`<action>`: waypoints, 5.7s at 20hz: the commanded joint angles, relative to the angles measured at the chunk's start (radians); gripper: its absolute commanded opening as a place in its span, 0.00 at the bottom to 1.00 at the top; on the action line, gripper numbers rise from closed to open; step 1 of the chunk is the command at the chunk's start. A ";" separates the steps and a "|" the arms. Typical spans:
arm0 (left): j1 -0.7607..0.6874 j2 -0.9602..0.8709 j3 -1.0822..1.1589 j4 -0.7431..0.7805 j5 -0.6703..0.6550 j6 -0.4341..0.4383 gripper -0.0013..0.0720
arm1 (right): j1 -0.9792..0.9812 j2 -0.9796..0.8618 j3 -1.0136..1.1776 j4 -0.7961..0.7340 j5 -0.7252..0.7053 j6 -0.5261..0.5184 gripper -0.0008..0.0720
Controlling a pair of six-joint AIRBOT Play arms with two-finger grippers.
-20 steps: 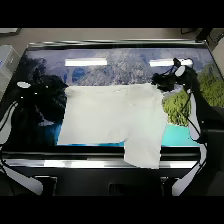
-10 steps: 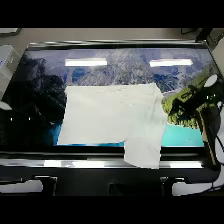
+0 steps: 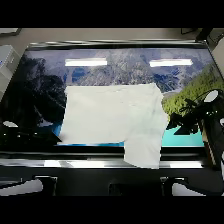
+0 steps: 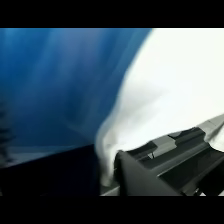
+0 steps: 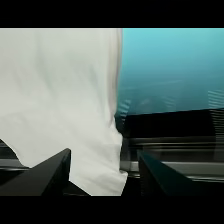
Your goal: Fold the clothes and pants, and hang the long-sleeved shirts on hangers.
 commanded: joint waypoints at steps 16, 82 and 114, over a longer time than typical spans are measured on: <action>0.002 0.029 -0.010 -0.061 0.011 0.027 0.04 | 0.045 -0.090 -0.303 0.224 -0.278 -0.095 0.16; -0.286 -0.465 1.118 -0.021 -0.155 -0.253 0.04 | 0.094 -0.423 0.738 0.063 0.110 -0.001 0.06; -0.138 -0.140 0.537 0.145 -0.314 -0.149 0.63 | -0.076 -0.078 0.176 -0.085 0.101 0.003 0.69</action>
